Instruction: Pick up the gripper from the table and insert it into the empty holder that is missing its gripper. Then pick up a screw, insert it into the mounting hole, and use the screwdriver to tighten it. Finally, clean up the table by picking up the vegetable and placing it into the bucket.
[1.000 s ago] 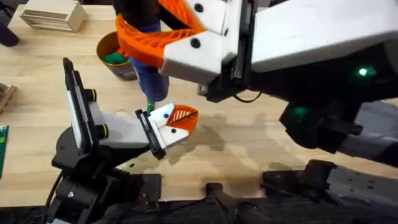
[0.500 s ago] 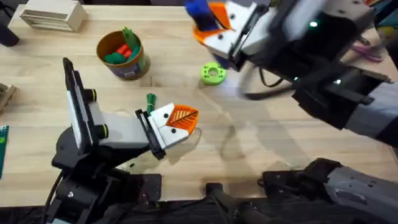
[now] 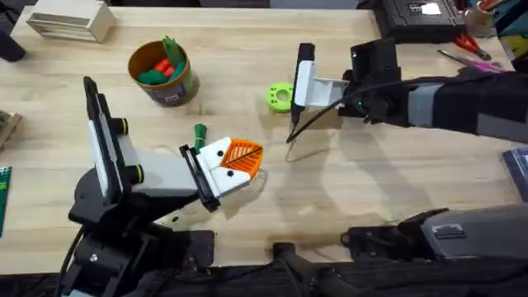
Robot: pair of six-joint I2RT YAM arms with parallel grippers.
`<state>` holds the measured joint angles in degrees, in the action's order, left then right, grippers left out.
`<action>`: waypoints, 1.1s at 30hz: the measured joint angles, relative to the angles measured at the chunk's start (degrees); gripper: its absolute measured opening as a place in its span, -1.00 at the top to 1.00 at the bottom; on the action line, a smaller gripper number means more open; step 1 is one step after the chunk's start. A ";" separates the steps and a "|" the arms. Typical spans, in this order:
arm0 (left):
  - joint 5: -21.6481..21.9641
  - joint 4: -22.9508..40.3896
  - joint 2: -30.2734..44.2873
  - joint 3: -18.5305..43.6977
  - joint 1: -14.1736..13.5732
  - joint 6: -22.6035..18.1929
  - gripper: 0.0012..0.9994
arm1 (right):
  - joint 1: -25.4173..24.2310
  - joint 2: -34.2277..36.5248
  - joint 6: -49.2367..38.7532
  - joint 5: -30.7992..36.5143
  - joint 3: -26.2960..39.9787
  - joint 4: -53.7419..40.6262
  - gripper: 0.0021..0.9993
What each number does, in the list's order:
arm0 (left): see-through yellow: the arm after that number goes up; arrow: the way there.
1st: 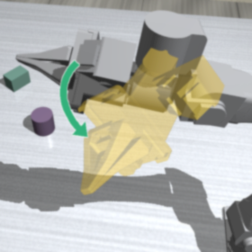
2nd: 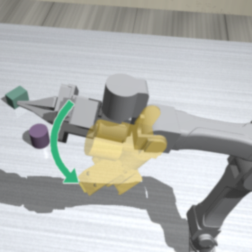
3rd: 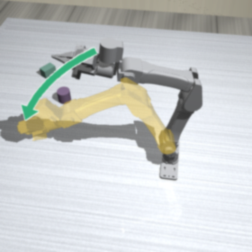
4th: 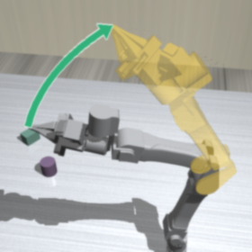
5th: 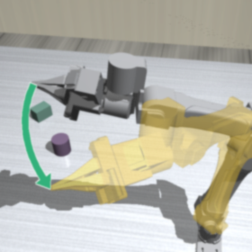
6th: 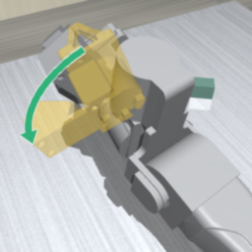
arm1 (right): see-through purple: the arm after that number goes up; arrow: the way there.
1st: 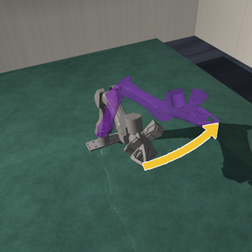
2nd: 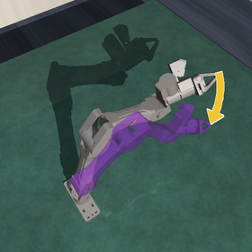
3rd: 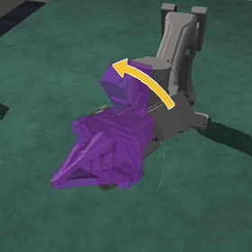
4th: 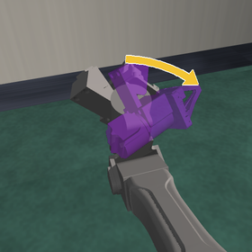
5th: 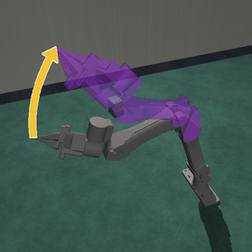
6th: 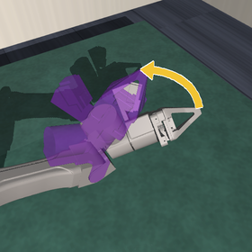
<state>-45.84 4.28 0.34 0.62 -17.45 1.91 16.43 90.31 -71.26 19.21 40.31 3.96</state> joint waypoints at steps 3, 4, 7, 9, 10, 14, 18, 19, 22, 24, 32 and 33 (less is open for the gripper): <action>0.00 -0.01 0.00 0.00 0.00 0.00 0.99 | 0.17 0.19 -0.85 0.87 0.96 0.57 0.02; 0.00 0.01 0.00 0.00 0.00 0.00 0.99 | 0.39 0.19 -0.92 1.62 1.82 1.50 -0.83; 0.00 -0.01 0.00 0.00 0.00 0.00 0.99 | 0.92 0.19 1.16 3.03 2.39 1.32 -0.98; 0.00 0.01 0.00 0.00 0.00 0.00 0.99 | 1.50 0.19 4.19 4.50 2.39 1.05 -0.98; 0.00 -0.01 0.00 0.00 0.00 0.00 0.99 | 1.81 0.19 5.95 5.21 2.39 0.89 -0.98; 0.00 -0.01 0.00 0.00 0.00 0.00 0.99 | 3.44 -0.30 14.81 6.98 2.29 0.22 -0.98; 0.00 -0.01 0.00 0.00 0.00 0.00 0.99 | 5.23 -4.26 24.16 6.92 1.99 -0.51 -0.98; 0.00 -0.01 0.00 0.00 0.00 0.00 0.99 | 5.58 -5.84 26.58 6.92 1.99 -0.40 -0.98; 0.00 -0.01 0.00 0.01 0.00 0.00 0.99 | 6.11 -11.17 33.65 6.92 1.99 -0.30 -0.98; 0.00 -0.01 0.00 0.00 0.00 0.00 0.99 | 6.45 -15.04 39.07 6.92 1.99 -0.27 -0.98; 0.00 -0.01 0.00 0.00 0.00 -0.08 -0.86 | 6.99 -26.65 60.99 -1.53 2.02 -0.34 -0.98; 0.00 -0.01 0.00 0.00 0.00 -0.06 -0.94 | 6.99 -27.19 63.40 -3.67 2.02 -0.34 -0.98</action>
<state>-45.84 4.27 0.34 0.62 -17.45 1.85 23.42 63.13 -7.86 15.54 42.33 3.62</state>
